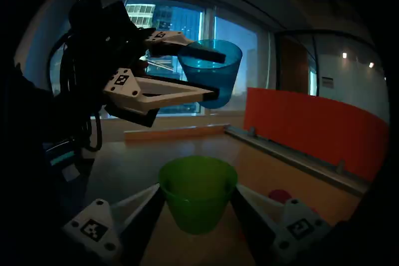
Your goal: Pour water
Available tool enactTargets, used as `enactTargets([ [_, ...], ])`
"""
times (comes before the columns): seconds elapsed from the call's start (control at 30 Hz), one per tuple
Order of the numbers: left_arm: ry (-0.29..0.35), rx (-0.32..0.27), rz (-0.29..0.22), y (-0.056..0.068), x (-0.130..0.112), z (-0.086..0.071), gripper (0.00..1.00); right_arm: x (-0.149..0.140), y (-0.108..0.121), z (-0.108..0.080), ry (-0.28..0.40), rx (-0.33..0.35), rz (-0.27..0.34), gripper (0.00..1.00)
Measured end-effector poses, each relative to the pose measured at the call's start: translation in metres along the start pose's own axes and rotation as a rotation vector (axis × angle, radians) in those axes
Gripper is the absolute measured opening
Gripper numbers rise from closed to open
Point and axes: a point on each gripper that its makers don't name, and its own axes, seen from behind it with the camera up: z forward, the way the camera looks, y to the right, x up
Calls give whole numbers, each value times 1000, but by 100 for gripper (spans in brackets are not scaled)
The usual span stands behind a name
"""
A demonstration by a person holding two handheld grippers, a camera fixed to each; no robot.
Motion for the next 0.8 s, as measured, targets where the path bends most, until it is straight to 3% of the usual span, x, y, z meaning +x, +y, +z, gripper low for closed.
enactTargets([
  [0.8,-10,19,102,0,4,4,82,3,2,1,14,-5,6,88],
])
